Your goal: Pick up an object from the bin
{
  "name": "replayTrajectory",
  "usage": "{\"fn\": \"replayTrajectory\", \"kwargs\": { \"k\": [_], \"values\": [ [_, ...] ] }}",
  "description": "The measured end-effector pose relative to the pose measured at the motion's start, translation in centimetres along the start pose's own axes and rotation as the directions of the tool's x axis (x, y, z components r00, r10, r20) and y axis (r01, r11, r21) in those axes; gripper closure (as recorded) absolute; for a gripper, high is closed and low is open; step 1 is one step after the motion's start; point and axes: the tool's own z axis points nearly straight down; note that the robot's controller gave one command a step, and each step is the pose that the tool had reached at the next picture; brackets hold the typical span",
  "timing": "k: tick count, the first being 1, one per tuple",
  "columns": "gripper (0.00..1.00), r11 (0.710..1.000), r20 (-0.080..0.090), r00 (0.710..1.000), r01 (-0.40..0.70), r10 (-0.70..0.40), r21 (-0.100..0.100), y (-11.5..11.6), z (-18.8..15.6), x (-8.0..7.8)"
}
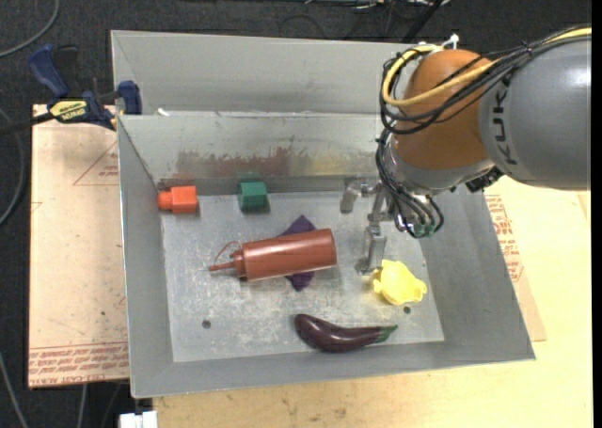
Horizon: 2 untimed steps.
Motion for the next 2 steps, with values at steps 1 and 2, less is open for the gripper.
{"fn": "replayTrajectory", "kwargs": {
  "k": [1,2],
  "values": [
    [0.0,1.0,0.008,1.0,0.03,-0.03,-0.001,1.7,1.6,2.2],
    [1.0,0.998,0.013,0.998,0.062,-0.062,-0.002,10.1,7.8,-6.2]
  ]
}}
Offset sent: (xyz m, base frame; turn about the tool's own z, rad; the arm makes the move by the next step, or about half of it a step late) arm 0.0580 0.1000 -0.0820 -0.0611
